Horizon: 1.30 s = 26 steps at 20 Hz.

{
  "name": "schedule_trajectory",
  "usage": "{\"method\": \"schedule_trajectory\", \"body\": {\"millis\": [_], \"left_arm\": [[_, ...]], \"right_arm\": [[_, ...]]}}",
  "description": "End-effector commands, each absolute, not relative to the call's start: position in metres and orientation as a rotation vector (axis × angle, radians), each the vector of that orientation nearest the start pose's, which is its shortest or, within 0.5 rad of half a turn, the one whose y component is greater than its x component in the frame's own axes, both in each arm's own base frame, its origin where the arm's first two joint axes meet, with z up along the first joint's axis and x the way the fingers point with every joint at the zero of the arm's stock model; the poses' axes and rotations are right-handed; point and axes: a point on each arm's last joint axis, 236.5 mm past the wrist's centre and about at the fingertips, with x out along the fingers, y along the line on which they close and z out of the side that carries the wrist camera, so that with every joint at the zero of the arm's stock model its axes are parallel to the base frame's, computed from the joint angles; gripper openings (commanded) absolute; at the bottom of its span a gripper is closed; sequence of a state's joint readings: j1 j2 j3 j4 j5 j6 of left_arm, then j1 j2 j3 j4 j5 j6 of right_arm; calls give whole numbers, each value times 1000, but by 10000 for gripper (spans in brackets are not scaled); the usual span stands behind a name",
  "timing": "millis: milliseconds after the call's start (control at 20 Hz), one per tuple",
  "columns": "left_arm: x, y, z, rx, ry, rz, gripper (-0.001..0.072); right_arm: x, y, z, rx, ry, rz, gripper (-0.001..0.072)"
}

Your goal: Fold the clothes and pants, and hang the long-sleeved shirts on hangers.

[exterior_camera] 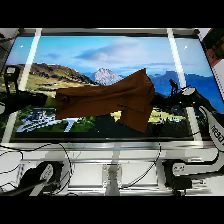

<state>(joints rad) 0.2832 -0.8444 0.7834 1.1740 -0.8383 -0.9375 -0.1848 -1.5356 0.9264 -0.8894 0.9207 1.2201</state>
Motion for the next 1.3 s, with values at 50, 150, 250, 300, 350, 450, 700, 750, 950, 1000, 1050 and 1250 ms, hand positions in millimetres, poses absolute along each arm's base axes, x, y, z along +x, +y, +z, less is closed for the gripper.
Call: {"method": "schedule_trajectory", "body": {"millis": [50, 150, 250, 300, 350, 450, 700, 750, 950, 1000, 1050, 1250], "left_arm": [[342, 25, 54, -9, 879, -147, 546], [328, 18, 38, -63, 967, -165, 546], [310, 12, 12, -133, 1054, -160, 544], [301, 11, -2, -159, 1088, -152, 544], [291, 10, -18, -191, 1121, -140, 544], [278, 11, -46, -245, 1157, -101, 544], [284, 22, -74, -453, 1074, 98, 544], [285, 23, -77, -483, 1075, 119, 544], [281, 16, -100, -566, 1148, 137, 544], [282, 16, -104, -582, 1153, 143, 544], [284, 16, -108, -598, 1155, 150, 544], [296, 24, -108, -606, 1101, 182, 543]], "right_arm": [[384, 47, -116, 584, 1331, 188, 47], [384, 47, -115, 586, 1331, 189, 9], [381, 49, -115, 592, 1343, 198, 12], [379, 51, -114, 596, 1353, 206, 12], [378, 52, -114, 598, 1357, 209, 12], [374, 54, -114, 601, 1373, 220, 12], [370, 57, -113, 605, 1389, 231, 12], [370, 57, -113, 605, 1389, 231, 12], [370, 57, -113, 605, 1388, 231, 12], [370, 57, -113, 605, 1388, 230, 12], [370, 57, -113, 607, 1388, 231, 12], [371, 60, -111, 629, 1386, 237, 12]]}}
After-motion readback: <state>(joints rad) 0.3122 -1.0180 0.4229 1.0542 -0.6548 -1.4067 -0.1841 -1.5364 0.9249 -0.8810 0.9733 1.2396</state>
